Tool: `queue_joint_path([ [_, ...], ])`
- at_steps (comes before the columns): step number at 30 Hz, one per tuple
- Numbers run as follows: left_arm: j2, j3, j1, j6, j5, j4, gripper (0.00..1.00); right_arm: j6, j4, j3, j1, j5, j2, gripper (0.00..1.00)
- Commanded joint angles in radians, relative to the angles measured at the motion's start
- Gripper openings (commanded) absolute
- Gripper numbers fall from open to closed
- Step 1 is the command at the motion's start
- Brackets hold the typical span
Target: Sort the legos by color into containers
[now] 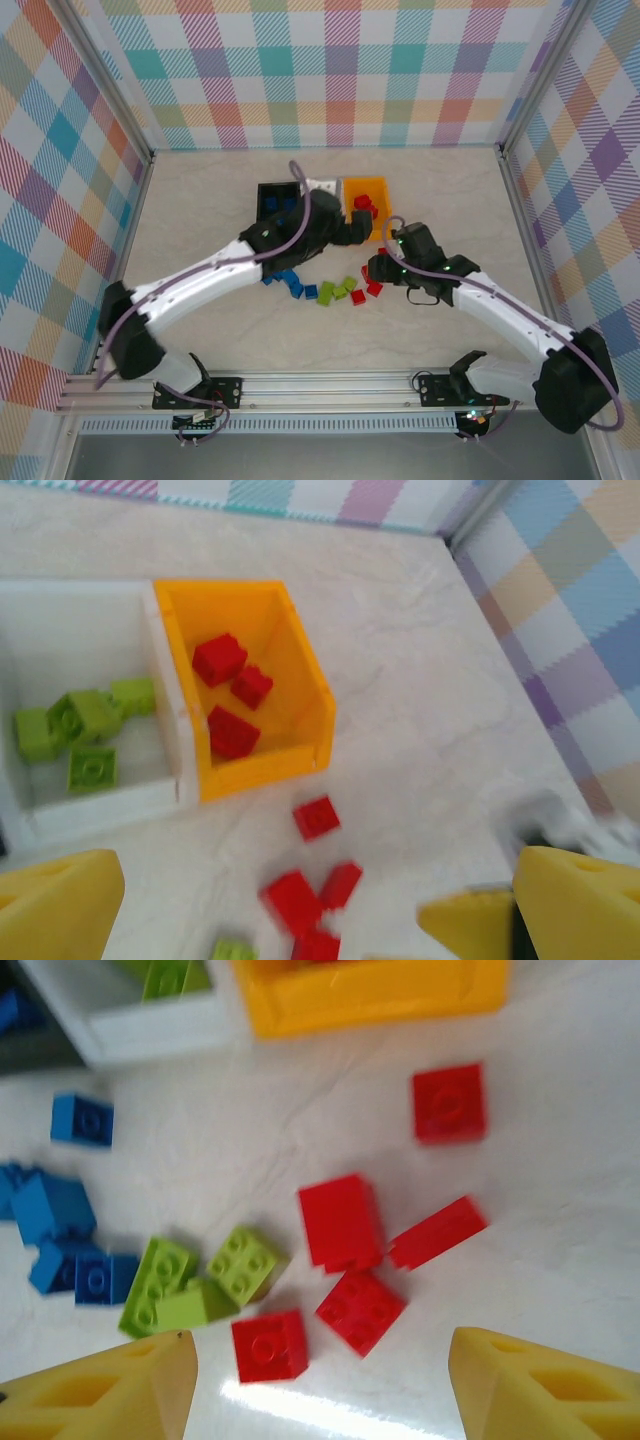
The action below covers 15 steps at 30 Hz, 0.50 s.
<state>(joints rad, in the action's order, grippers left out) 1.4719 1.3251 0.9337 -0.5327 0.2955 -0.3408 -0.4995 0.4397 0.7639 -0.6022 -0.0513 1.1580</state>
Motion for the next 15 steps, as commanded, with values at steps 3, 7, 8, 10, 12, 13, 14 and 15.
queue_joint_path([
  [3,-0.194,-0.296,0.041,-0.108,0.095,-0.020,1.00,0.039,0.012,0.009,-0.119,0.050,0.114,0.62],
  [7,-0.340,-0.465,0.043,-0.183,0.130,-0.091,1.00,0.022,-0.008,0.025,-0.176,0.017,0.201,0.59],
  [8,-0.374,-0.495,0.043,-0.196,0.133,-0.104,1.00,0.018,-0.009,0.029,-0.181,0.015,0.219,0.58],
  [10,-0.432,-0.557,0.043,-0.228,0.138,-0.125,1.00,0.013,-0.009,0.040,-0.188,0.001,0.252,0.57],
  [12,-0.480,-0.610,0.044,-0.261,0.146,-0.143,1.00,0.013,-0.003,0.055,-0.197,-0.017,0.290,0.57],
  [13,-0.495,-0.628,0.043,-0.276,0.152,-0.151,1.00,0.014,0.000,0.062,-0.201,-0.025,0.305,0.57],
  [14,-0.512,-0.648,0.044,-0.290,0.155,-0.156,1.00,0.010,0.008,0.069,-0.205,-0.041,0.324,0.56],
  [15,-0.527,-0.662,0.043,-0.299,0.157,-0.161,1.00,0.006,0.011,0.075,-0.208,-0.056,0.339,0.55],
])
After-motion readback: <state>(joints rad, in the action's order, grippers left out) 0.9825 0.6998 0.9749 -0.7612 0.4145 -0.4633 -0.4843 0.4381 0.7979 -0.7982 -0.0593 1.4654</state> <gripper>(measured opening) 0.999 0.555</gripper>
